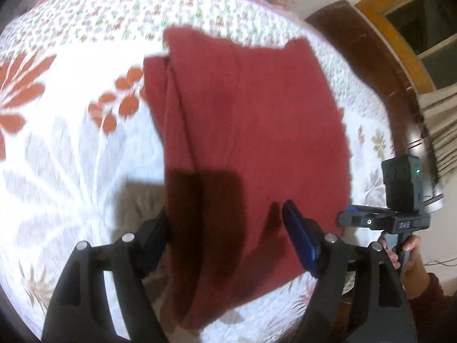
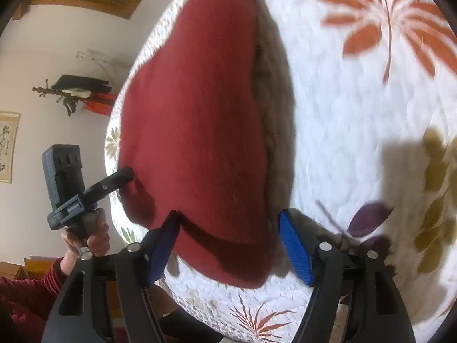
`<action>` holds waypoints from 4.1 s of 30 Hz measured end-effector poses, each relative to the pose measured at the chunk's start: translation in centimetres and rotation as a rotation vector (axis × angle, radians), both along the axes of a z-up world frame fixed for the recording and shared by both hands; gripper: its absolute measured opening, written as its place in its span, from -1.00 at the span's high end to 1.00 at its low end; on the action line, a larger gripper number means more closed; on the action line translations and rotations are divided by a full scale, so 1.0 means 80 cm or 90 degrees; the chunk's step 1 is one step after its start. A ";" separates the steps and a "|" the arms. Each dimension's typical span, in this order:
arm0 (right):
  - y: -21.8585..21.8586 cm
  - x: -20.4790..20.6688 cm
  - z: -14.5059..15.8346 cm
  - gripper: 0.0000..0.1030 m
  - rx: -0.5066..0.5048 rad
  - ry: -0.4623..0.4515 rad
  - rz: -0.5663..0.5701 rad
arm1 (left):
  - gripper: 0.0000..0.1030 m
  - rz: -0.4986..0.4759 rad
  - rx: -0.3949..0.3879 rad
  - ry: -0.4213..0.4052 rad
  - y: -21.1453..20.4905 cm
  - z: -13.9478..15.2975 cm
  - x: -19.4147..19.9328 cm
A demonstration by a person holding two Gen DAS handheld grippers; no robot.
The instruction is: Fold small clothes
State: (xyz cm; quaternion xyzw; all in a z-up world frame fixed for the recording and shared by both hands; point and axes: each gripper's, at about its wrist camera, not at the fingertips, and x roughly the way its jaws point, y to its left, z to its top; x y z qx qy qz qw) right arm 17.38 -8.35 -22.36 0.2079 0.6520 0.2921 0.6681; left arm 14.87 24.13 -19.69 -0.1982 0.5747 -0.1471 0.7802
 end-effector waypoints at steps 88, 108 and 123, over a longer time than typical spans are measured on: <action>0.103 -0.127 0.199 -0.93 -0.355 -0.240 -0.016 | -0.85 0.111 0.356 -0.035 -0.039 0.175 -0.136; 0.097 -0.125 0.199 -0.93 -0.393 -0.250 -0.038 | -0.86 0.112 0.362 -0.017 -0.034 0.164 -0.138; 0.101 -0.126 0.202 -0.93 -0.416 -0.275 -0.044 | -0.86 0.107 0.364 -0.016 -0.036 0.162 -0.137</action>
